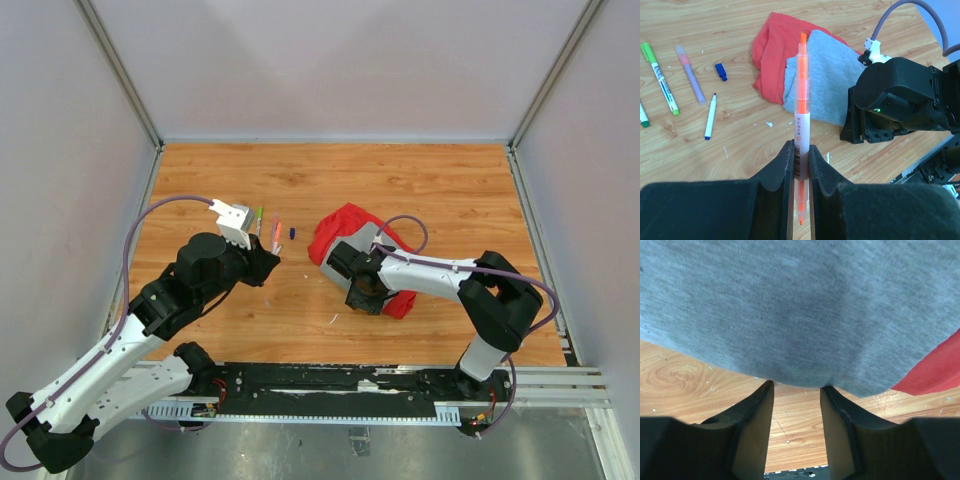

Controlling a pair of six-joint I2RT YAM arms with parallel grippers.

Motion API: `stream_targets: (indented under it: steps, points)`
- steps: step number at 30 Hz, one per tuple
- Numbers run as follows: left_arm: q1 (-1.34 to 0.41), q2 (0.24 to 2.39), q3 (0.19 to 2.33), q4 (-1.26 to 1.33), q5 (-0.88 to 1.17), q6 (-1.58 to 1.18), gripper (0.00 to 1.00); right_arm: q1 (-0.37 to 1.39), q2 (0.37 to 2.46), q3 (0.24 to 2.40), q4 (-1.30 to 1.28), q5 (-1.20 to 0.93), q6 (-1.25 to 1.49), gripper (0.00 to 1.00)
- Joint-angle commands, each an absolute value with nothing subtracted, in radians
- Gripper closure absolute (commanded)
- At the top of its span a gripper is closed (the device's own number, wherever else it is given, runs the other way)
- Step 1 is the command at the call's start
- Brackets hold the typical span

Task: Insert the pens into the pen caps
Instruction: Insert the pen cap onto the pen.

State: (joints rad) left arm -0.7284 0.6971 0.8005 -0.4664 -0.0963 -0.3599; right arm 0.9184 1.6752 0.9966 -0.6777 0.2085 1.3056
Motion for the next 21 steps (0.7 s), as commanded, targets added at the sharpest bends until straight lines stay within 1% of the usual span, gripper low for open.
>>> stream_targets:
  steps: [1,6,10,11,12,15,19,21]
  points:
    - [-0.723,0.688,0.795,-0.460,-0.104,-0.344,0.99,0.903,1.703,1.006,-0.708,0.224,1.295,0.61]
    - [-0.723,0.689,0.793,-0.460,-0.105,-0.344,1.00,0.904,1.689,1.001,-0.706,0.223,1.259,0.69]
    - [-0.723,0.691,0.795,-0.460,-0.105,-0.344,1.00,0.916,1.673,1.003,-0.693,0.220,1.166,0.76]
    - [-0.723,0.692,0.795,-0.461,-0.104,-0.343,1.00,0.924,1.666,1.006,-0.687,0.222,1.127,0.80]
    - [-0.723,0.692,0.796,-0.463,-0.104,-0.343,1.00,0.936,1.659,1.006,-0.679,0.224,1.086,0.82]
    - [-0.723,0.683,0.804,-0.474,-0.129,-0.348,1.00,0.989,1.633,0.996,-0.599,0.208,0.893,0.82]
    - [-0.723,0.632,0.827,-0.507,-0.257,-0.363,1.00,1.062,1.627,0.971,-0.521,0.126,0.616,0.83]
    - [-0.722,0.597,0.837,-0.521,-0.295,-0.365,0.99,1.073,1.636,0.958,-0.503,0.068,0.484,0.81]
